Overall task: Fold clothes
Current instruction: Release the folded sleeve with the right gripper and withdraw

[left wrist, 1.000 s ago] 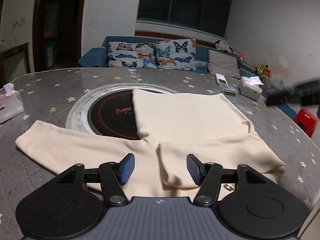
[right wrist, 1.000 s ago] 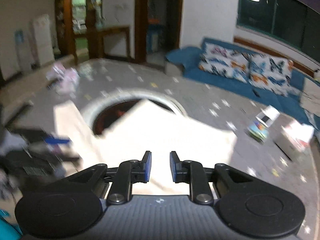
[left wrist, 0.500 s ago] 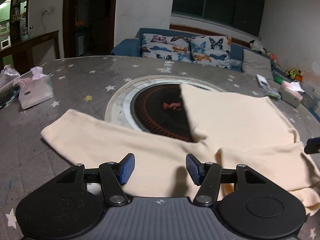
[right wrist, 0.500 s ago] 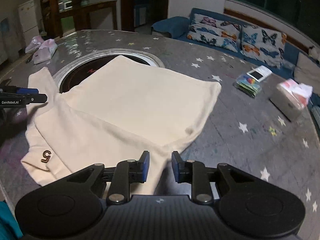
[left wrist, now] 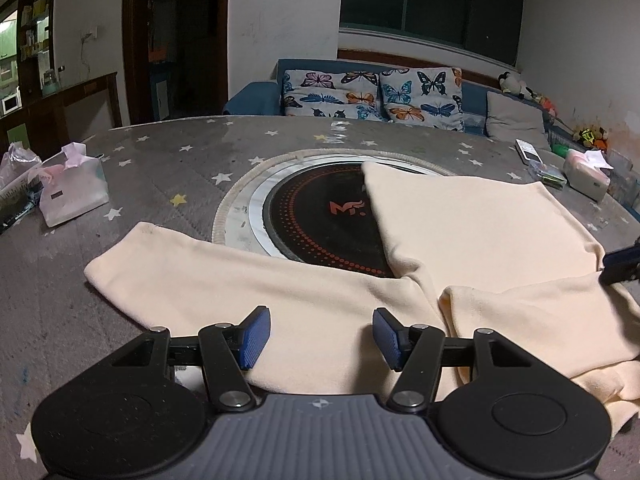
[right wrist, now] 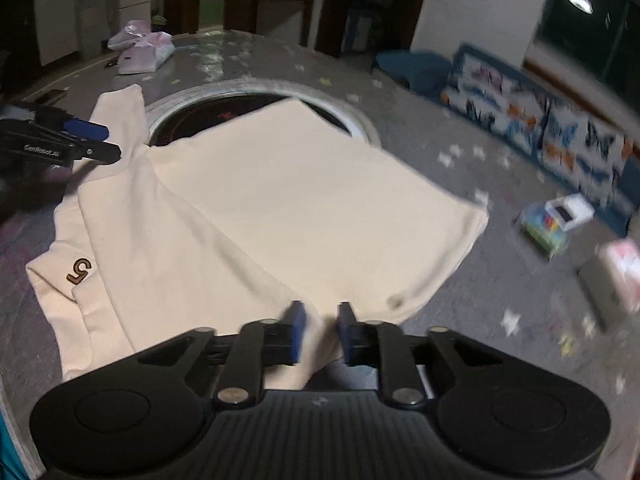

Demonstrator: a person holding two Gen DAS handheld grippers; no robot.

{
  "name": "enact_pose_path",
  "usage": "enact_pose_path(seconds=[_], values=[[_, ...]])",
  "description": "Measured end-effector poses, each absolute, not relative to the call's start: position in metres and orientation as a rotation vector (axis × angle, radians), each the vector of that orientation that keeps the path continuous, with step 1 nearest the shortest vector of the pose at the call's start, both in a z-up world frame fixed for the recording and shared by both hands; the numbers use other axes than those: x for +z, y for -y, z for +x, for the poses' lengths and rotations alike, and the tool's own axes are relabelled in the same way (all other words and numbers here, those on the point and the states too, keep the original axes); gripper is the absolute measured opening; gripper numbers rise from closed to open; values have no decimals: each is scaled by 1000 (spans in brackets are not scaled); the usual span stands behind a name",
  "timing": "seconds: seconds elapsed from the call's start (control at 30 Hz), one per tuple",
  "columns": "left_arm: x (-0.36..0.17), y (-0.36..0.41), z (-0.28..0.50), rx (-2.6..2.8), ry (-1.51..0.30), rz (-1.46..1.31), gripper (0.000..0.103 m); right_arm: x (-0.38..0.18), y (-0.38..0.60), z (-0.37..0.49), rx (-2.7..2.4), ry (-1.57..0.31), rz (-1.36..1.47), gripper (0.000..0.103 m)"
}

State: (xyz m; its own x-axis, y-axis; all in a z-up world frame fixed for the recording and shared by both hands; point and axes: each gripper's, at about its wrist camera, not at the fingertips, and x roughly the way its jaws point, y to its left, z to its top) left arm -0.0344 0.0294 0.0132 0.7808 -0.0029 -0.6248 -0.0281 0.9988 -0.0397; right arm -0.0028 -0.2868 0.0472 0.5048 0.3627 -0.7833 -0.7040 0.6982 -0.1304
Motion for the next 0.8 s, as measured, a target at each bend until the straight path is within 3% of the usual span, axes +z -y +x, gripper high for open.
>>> enact_pose_path(seconds=[0.27,0.33,0.5,0.8], values=[[13,-30,-34,13,-674,-44,60,47,292,5,745,-819,-449,16],[13,-29,-34,14,-673,-40,60,48,294,5,747,-830,-440,6],[12,-32,-33,18,-672,-41,60,54,306,-1,684,-836,-445,4],[31,-22,-41,-31,-636,-63,59,61,308,-20,661,-789,-402,16]])
